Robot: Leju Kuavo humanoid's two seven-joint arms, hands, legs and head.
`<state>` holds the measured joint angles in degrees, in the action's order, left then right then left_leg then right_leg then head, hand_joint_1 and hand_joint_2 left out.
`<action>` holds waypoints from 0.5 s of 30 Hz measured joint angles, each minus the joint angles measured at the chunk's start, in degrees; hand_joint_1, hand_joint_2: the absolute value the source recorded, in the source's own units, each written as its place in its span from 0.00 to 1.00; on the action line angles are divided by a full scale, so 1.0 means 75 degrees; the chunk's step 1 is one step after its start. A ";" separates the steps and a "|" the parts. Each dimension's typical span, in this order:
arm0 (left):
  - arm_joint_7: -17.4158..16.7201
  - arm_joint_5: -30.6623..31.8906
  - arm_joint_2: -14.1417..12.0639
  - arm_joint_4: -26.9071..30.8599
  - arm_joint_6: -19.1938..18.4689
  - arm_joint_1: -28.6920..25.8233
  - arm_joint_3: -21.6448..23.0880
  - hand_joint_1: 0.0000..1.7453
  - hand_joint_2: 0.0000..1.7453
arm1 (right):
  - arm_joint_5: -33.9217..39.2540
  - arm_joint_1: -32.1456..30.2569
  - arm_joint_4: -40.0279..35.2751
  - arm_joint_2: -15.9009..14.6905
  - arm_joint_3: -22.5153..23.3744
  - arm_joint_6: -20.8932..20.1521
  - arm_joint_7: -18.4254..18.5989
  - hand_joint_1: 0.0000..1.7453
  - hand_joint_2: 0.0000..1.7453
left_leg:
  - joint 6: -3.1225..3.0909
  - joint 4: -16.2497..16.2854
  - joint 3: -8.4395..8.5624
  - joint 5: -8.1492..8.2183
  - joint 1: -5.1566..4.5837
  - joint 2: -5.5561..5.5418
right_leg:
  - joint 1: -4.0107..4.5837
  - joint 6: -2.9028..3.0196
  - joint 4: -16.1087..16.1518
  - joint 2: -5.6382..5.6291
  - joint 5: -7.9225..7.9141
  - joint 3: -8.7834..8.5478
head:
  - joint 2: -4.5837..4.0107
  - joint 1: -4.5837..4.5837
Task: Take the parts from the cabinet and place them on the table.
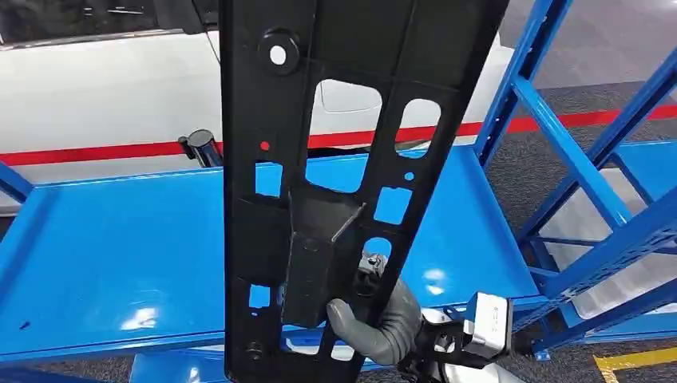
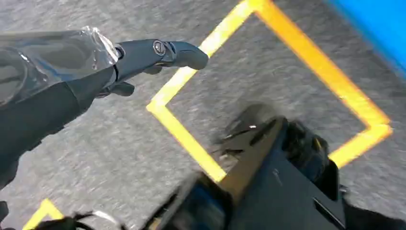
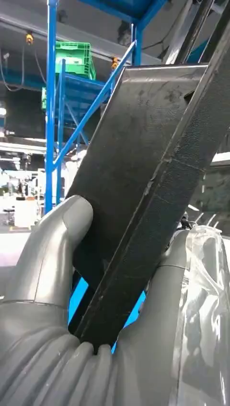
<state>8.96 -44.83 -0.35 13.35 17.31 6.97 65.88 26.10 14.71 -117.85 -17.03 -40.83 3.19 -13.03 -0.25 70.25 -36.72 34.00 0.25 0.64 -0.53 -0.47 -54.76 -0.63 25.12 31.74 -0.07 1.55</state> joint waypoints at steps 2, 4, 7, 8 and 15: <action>0.0000 -0.0003 0.0003 0.0000 -0.0003 0.0051 -0.0035 0.00 1.00 | 0.0023 -0.0010 0.0000 -0.0006 -0.0003 0.0003 0.0009 1.00 1.00 | 0.0017 0.0461 -0.0181 0.0036 0.0007 0.0000 | 0.0003 0.0001 -0.0002 -0.0103 -0.0002 -0.0004 | 0.0000 0.0000; -0.0009 0.0003 0.0003 0.0000 -0.0006 0.0025 -0.0038 0.00 1.00 | 0.0038 -0.0008 -0.0003 -0.0009 -0.0003 0.0003 0.0012 1.00 1.00 | -0.0023 -0.0559 0.0335 -0.0554 0.0021 -0.0023 | 0.0002 -0.0008 -0.0004 -0.0275 -0.0006 -0.0032 | 0.0000 0.0000; -0.0015 0.0006 0.0000 0.0000 -0.0020 -0.0050 -0.0038 0.00 1.00 | 0.0047 0.0020 -0.0017 -0.0012 -0.0003 0.0055 0.0032 1.00 1.00 | -0.0116 -0.2090 0.0973 -0.1094 0.0037 -0.0516 | 0.0055 -0.0081 -0.0050 -0.0458 -0.0035 0.0009 | 0.0000 0.0000; -0.0026 0.0009 0.0003 0.0000 -0.0029 -0.0031 -0.0038 0.00 1.00 | 0.0050 0.0013 -0.0023 -0.0014 0.0003 0.0061 0.0029 1.00 1.00 | -0.0156 -0.2132 0.0984 -0.1044 0.0012 -0.0493 | 0.0025 -0.0129 -0.0043 -0.0515 -0.0066 0.0080 | 0.0000 -0.0003; -0.0058 0.0003 0.0029 0.0000 -0.0038 -0.0046 -0.0041 0.00 1.00 | -0.0050 0.0010 -0.0073 -0.0055 0.0073 0.0216 0.0032 1.00 1.00 | -0.0438 -0.2208 0.0903 -0.1258 0.0026 -0.0265 | 0.0009 -0.0348 -0.1907 -0.0036 0.1083 0.0863 | 0.0000 0.0049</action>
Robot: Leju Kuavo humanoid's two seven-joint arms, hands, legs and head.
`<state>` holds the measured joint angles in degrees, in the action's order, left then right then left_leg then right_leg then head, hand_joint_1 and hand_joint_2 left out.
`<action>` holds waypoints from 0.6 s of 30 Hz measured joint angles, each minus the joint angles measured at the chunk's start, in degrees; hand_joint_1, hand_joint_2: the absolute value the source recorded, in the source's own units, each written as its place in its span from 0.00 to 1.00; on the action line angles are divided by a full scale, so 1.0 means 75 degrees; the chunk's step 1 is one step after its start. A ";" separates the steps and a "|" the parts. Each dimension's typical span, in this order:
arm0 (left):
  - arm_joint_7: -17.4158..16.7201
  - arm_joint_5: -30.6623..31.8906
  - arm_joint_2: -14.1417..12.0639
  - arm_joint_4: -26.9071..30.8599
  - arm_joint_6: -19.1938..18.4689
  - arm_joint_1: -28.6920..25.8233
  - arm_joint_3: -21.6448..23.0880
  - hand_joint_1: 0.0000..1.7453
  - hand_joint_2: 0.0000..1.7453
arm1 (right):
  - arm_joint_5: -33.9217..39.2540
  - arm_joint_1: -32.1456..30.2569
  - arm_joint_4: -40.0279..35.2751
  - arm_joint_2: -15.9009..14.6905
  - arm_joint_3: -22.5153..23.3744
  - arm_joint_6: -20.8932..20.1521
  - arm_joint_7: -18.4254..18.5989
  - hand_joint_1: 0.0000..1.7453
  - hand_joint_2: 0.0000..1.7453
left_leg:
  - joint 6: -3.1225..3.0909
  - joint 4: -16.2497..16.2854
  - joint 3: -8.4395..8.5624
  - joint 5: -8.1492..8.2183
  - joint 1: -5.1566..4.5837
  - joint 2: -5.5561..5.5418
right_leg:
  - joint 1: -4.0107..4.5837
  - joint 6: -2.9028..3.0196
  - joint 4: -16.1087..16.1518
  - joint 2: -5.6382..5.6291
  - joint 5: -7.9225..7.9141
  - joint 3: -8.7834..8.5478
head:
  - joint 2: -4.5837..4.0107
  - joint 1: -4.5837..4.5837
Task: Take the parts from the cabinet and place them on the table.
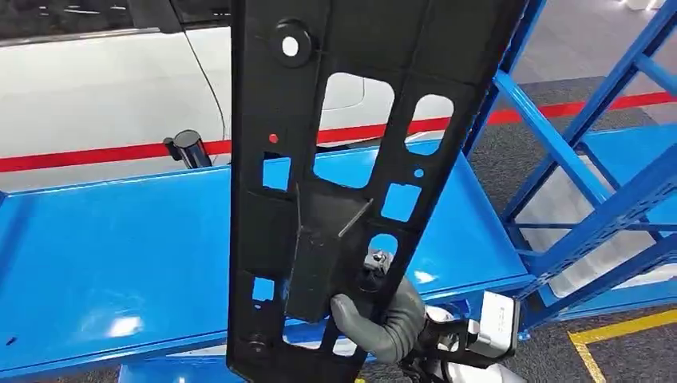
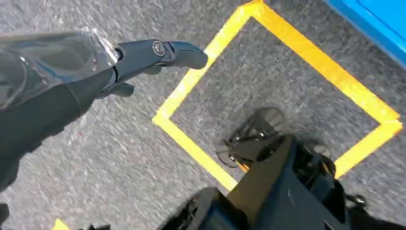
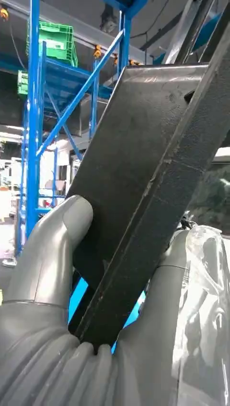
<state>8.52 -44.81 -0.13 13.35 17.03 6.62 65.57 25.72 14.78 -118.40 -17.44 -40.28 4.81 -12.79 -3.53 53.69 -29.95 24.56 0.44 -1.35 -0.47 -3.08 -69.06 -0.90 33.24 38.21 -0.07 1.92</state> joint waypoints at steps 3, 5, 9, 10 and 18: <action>-0.0020 -0.0006 0.0000 0.0000 0.0000 0.0003 -0.0003 0.00 1.00 | -0.0038 -0.0008 0.0000 -0.0015 0.0029 0.0020 0.0000 1.00 1.00 | 0.0012 0.0020 -0.0055 -0.0034 -0.0003 0.0110 | -0.0028 -0.0034 -0.0497 0.0004 0.0026 0.0111 | 0.0000 0.0003; -0.0026 -0.0006 0.0003 0.0000 -0.0003 0.0010 -0.0003 0.00 1.00 | -0.0041 -0.0003 -0.0003 -0.0017 0.0035 0.0029 -0.0003 1.00 1.00 | 0.0031 0.0054 -0.0062 -0.0040 0.0005 0.0146 | -0.0048 -0.0033 0.0839 0.0033 -0.0597 -0.0684 | 0.0000 0.0003; -0.0029 -0.0003 0.0003 0.0000 -0.0006 0.0032 -0.0006 0.00 1.00 | -0.0047 0.0008 -0.0032 -0.0023 0.0047 0.0029 -0.0012 1.00 1.00 | 0.0202 0.0153 -0.0178 -0.0099 -0.0058 0.0162 | -0.0034 0.0074 0.1853 0.0068 -0.0828 -0.1150 | 0.0000 -0.0009; -0.0029 -0.0003 0.0003 0.0000 -0.0009 0.0030 -0.0006 0.00 1.00 | -0.0046 0.0004 -0.0038 -0.0023 0.0052 0.0032 -0.0012 1.00 1.00 | 0.0257 0.0133 -0.0198 -0.0136 -0.0064 0.0161 | -0.0012 0.0116 0.1827 0.0068 -0.0852 -0.1119 | 0.0000 -0.0009; -0.0029 0.0006 0.0006 0.0000 -0.0009 0.0118 -0.0020 0.00 1.00 | -0.0067 0.0002 -0.0061 -0.0029 0.0050 0.0035 -0.0020 1.00 1.00 | 0.0448 0.2570 -0.0882 0.1423 -0.0006 0.0157 | 0.0001 0.0348 0.1862 0.0115 -0.1312 -0.0572 | 0.0000 -0.0015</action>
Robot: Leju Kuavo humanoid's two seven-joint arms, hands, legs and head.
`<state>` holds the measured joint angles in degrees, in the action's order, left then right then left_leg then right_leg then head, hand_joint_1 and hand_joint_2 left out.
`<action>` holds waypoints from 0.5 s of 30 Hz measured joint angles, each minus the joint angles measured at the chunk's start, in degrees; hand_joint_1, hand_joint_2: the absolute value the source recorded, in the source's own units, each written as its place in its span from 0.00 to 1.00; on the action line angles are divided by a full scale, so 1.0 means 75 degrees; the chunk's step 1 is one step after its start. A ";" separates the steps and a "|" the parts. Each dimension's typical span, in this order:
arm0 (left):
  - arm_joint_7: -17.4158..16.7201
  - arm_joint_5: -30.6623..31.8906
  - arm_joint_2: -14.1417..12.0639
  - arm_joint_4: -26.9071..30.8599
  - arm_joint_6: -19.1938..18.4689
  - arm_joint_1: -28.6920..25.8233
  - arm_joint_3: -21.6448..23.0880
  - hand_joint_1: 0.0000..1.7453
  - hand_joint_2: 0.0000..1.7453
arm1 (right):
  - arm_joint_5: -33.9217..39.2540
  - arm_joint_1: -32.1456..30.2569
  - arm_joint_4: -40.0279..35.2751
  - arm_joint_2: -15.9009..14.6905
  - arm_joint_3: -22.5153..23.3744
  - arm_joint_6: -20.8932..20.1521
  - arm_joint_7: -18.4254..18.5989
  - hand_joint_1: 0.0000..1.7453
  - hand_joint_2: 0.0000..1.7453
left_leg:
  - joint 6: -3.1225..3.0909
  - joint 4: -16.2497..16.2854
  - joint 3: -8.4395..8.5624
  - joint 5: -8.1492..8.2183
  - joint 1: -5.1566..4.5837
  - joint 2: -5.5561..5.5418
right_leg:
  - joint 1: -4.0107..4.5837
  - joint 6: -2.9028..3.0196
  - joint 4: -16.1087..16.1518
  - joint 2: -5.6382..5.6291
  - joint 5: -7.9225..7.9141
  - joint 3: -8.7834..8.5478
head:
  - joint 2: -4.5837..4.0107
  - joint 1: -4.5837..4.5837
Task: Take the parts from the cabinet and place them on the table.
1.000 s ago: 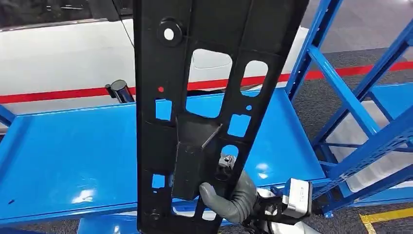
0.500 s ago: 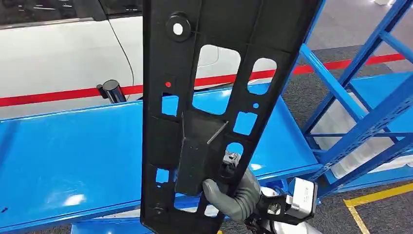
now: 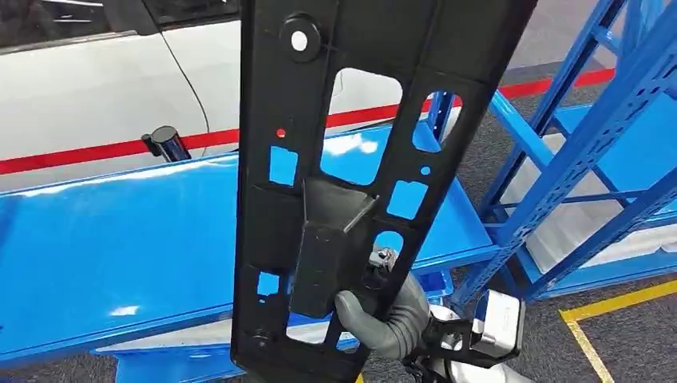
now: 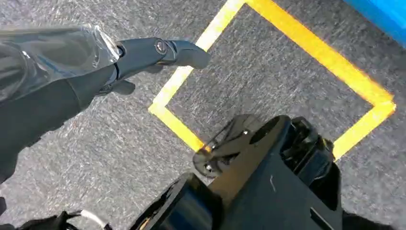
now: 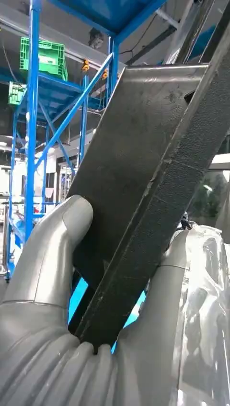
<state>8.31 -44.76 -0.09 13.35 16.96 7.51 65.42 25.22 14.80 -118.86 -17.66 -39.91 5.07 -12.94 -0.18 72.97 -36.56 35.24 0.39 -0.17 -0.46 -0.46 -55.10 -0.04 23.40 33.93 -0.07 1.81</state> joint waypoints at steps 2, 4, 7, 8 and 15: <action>-0.0006 0.0003 0.0003 0.0000 -0.0003 -0.0036 0.0003 0.00 1.00 | 0.0000 -0.0001 -0.0006 0.0000 0.0000 0.0009 0.0000 1.00 1.00 | -0.0082 -0.1308 0.0870 -0.0471 -0.0006 -0.0001 | 0.0013 -0.0022 0.0000 -0.0042 -0.0116 0.0116 | 0.0000 0.0000; -0.0006 0.0006 0.0000 0.0000 0.0000 -0.0006 0.0006 0.00 1.00 | 0.0000 -0.0001 -0.0050 0.0000 0.0003 0.0020 -0.0003 1.00 1.00 | -0.0182 -0.2701 0.1655 -0.0711 -0.0043 -0.0014 | 0.0035 -0.0083 -0.0002 -0.0043 -0.0222 0.0198 | 0.0000 0.0003; -0.0006 0.0023 0.0003 0.0000 0.0000 -0.0006 0.0003 0.00 1.00 | -0.0006 0.0002 -0.0070 -0.0003 0.0003 0.0020 -0.0015 1.00 1.00 | -0.0304 -0.2645 0.1493 -0.0877 -0.0141 -0.0024 | 0.0004 -0.0205 0.0016 -0.0011 -0.0392 0.0271 | 0.0000 0.0012; -0.0006 0.0023 0.0003 0.0000 0.0000 -0.0044 0.0003 0.00 1.00 | -0.0006 -0.0002 -0.0070 -0.0006 0.0003 0.0020 -0.0014 1.00 1.00 | -0.0357 -0.2653 0.1471 -0.0946 -0.0151 -0.0020 | -0.0005 -0.0253 0.0051 -0.0015 -0.0465 0.0271 | 0.0000 0.0012; -0.0020 0.0023 0.0041 0.0000 -0.0003 -0.0098 0.0006 0.00 1.00 | -0.0020 -0.0039 -0.0090 -0.0044 0.0023 0.0023 -0.0026 1.00 1.00 | -0.0529 -0.2706 0.0832 -0.1558 -0.0085 0.0083 | -0.0037 -0.0432 -0.2497 -0.0031 0.1246 0.0851 | 0.0000 0.0044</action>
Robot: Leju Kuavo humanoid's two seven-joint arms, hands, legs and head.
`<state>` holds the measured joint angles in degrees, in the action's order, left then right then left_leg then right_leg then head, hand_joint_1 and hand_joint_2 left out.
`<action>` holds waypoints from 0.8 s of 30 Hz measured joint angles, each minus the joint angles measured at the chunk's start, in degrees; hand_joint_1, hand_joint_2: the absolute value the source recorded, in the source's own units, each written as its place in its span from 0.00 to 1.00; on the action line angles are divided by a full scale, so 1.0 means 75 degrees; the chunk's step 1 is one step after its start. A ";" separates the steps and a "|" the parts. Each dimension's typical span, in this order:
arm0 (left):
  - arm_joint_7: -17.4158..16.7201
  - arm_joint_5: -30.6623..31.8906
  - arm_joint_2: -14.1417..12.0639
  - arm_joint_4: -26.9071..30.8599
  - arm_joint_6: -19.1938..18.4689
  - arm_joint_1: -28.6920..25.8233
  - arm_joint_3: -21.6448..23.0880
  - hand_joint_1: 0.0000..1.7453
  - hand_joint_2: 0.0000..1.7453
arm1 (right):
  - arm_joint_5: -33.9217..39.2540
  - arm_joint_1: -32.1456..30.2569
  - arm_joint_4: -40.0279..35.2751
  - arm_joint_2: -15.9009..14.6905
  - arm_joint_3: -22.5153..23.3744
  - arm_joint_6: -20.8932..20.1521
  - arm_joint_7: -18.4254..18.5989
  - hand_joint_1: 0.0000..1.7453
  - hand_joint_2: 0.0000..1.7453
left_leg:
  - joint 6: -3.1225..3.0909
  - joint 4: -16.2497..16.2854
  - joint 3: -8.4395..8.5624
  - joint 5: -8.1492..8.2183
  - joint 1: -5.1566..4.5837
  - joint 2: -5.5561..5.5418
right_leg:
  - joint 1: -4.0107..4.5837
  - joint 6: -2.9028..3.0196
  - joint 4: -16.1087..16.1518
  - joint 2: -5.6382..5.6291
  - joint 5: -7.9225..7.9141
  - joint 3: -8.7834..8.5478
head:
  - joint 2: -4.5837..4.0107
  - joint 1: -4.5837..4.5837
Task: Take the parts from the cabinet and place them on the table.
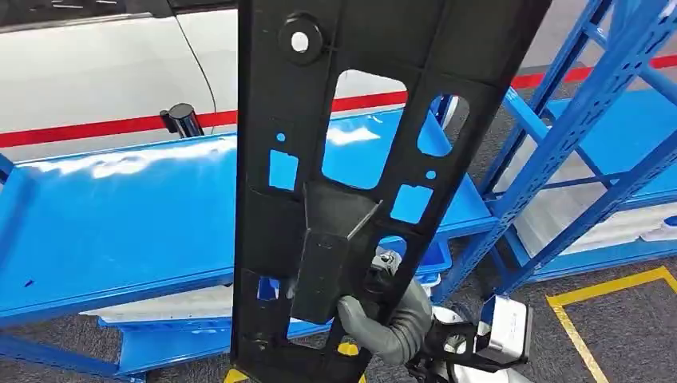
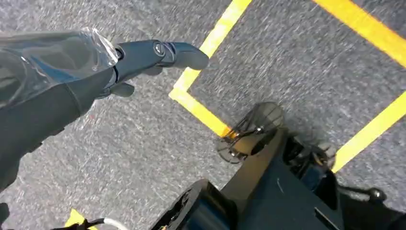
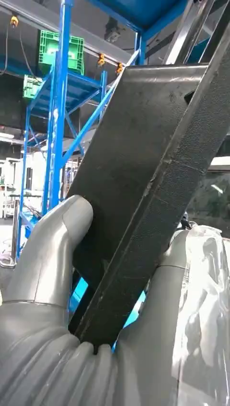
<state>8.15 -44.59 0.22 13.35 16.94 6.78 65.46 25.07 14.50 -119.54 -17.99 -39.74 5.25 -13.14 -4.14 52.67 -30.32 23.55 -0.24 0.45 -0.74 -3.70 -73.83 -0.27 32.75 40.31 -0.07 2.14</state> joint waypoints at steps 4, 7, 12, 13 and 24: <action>0.0003 0.0000 0.0000 0.0000 0.0003 0.0024 -0.0003 0.00 1.00 | -0.0003 0.0001 -0.0012 0.0000 0.0000 0.0000 0.0000 1.00 1.00 | 0.0116 0.0122 -0.0275 -0.0181 0.0027 -0.0008 | -0.0053 -0.0016 0.2216 0.0004 -0.0698 -0.1726 | 0.0000 0.0000; 0.0003 -0.0006 0.0009 0.0000 0.0003 0.0024 -0.0006 0.00 1.00 | -0.0003 0.0011 -0.0047 0.0000 0.0020 0.0003 -0.0012 1.00 1.00 | 0.0253 0.0196 -0.0373 -0.0304 -0.0005 -0.0009 | 0.0017 0.0121 0.2754 -0.0018 -0.0508 -0.1965 | 0.0000 -0.0009; 0.0015 -0.0026 0.0009 0.0000 0.0003 0.0051 -0.0012 0.00 1.00 | 0.0000 0.0008 -0.0052 0.0000 0.0023 0.0003 -0.0009 1.00 1.00 | 0.0504 0.1462 -0.0848 0.0910 0.0073 -0.0033 | -0.0010 0.0435 0.2750 0.0038 -0.0848 -0.1594 | 0.0000 -0.0020; 0.0015 -0.0026 0.0009 0.0000 0.0003 0.0084 -0.0015 0.00 1.00 | -0.0003 0.0005 -0.0052 0.0000 0.0023 0.0003 -0.0009 1.00 1.00 | 0.0542 0.2151 -0.1019 0.1288 0.0078 -0.0032 | -0.0003 0.0438 0.2739 0.0043 -0.0933 -0.1479 | 0.0000 -0.0020; -0.0015 -0.0026 0.0018 0.0000 -0.0020 0.0053 -0.0017 0.00 1.00 | 0.0009 0.0038 -0.0085 -0.0003 0.0035 0.0015 -0.0012 1.00 1.00 | 0.0196 -0.0175 0.0716 0.0510 0.0023 -0.0069 | 0.0067 0.0132 0.2731 0.0044 -0.1686 -0.0749 | 0.0000 -0.0009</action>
<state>8.04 -44.78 0.35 13.35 16.79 7.18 65.33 25.14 14.79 -120.17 -18.01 -39.47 5.36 -13.22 -2.67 51.36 -24.96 27.38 -0.07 -0.07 -0.24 -2.72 -53.35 0.06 20.10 34.69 -0.07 2.08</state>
